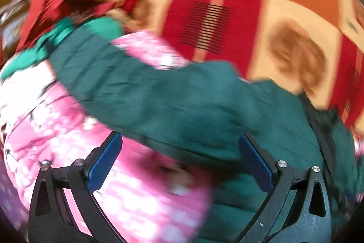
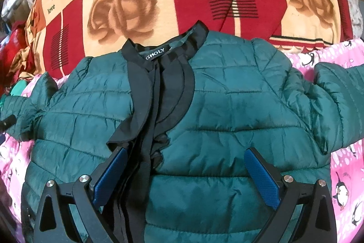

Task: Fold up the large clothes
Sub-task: 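Grasp the jacket sleeve with the left gripper and lift it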

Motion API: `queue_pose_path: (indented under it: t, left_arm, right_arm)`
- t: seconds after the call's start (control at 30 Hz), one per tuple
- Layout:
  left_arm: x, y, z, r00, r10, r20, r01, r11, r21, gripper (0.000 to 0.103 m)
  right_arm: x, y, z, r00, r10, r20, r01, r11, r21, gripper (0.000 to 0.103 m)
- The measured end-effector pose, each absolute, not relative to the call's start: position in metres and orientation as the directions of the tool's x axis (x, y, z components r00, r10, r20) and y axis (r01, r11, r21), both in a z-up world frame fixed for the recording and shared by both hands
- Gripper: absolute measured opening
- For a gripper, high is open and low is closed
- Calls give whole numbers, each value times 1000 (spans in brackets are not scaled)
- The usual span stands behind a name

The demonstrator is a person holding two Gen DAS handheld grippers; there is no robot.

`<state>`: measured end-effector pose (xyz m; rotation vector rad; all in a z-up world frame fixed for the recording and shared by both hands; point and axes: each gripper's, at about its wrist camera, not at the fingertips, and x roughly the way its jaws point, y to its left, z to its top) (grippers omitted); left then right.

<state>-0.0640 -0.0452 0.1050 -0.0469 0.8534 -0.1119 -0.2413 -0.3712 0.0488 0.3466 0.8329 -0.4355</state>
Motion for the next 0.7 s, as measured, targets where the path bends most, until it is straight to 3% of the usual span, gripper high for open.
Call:
queue_pose_path:
  t: [0.23, 0.43, 0.47, 0.53, 0.57, 0.6, 0.7]
  left_arm:
    - [4, 74, 94, 670, -16, -742, -249, 937, -246, 102]
    - [57, 106, 72, 649, 30, -760, -309, 923, -227, 82]
    - [64, 107, 69, 640, 33, -767, -306, 927, -215, 77]
    - [70, 106, 68, 656, 33, -754, -282, 938, -203, 57]
    - [71, 106, 69, 655, 21, -755, -271, 939, -210, 34]
    - [71, 105, 69, 647, -1, -762, -261, 939, -223, 20]
    - [57, 91, 85, 671, -41, -741, -205, 949, -238, 14]
  right_arm:
    - [-244, -367, 52, 596, -224, -771, 487, 864, 125, 102]
    - [-245, -364, 51, 587, -216, -780, 486, 865, 126, 102]
    - [-245, -363, 50, 583, -217, -783, 484, 867, 119, 102]
    - [-245, -362, 50, 578, -220, -786, 480, 870, 109, 102]
    - [-245, -361, 50, 578, -222, -786, 480, 871, 107, 102]
    - [-245, -361, 50, 578, -224, -785, 481, 870, 107, 102]
    - [-245, -361, 51, 577, -222, -786, 484, 868, 110, 102]
